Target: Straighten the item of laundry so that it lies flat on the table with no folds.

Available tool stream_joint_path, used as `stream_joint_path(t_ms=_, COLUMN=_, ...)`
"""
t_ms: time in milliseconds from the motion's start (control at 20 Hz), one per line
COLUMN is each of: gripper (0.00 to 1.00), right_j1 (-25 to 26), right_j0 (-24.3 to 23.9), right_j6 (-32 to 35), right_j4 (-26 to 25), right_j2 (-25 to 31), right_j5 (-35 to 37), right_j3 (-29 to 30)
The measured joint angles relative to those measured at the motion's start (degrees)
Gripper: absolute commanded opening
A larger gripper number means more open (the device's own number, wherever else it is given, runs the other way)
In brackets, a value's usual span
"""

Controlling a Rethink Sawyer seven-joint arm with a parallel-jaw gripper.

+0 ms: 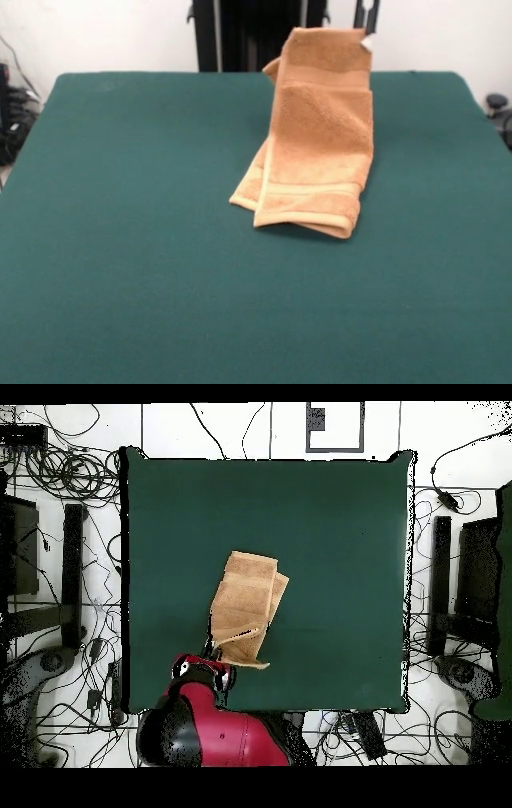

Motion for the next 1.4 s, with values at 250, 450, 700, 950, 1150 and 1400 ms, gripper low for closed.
stream_joint_path(t_ms=250, gripper=1.00, right_j1=-0.01, right_j0=0.09, right_j6=0.00, right_j4=0.01, right_j2=0.00, right_j5=-0.96, right_j3=-0.01)
stream_joint_path(t_ms=450, gripper=1.00, right_j1=-0.01, right_j0=0.13, right_j6=0.00, right_j4=0.01, right_j2=0.00, right_j5=-1.03, right_j3=0.00)
stream_joint_path(t_ms=700, gripper=1.00, right_j1=-0.01, right_j0=0.27, right_j6=0.00, right_j4=0.01, right_j2=0.00, right_j5=-1.03, right_j3=0.00)
stream_joint_path(t_ms=950, gripper=1.00, right_j1=-0.01, right_j0=0.36, right_j6=0.00, right_j4=0.01, right_j2=0.00, right_j5=-1.03, right_j3=0.00)
stream_joint_path(t_ms=1150, gripper=1.00, right_j1=-0.01, right_j0=1.21, right_j6=0.00, right_j4=0.46, right_j2=-0.28, right_j5=-1.03, right_j3=-0.01)
stream_joint_path(t_ms=1400, gripper=1.00, right_j1=-0.15, right_j0=2.53, right_j6=0.00, right_j4=1.23, right_j2=-0.53, right_j5=-0.85, right_j3=-0.02)
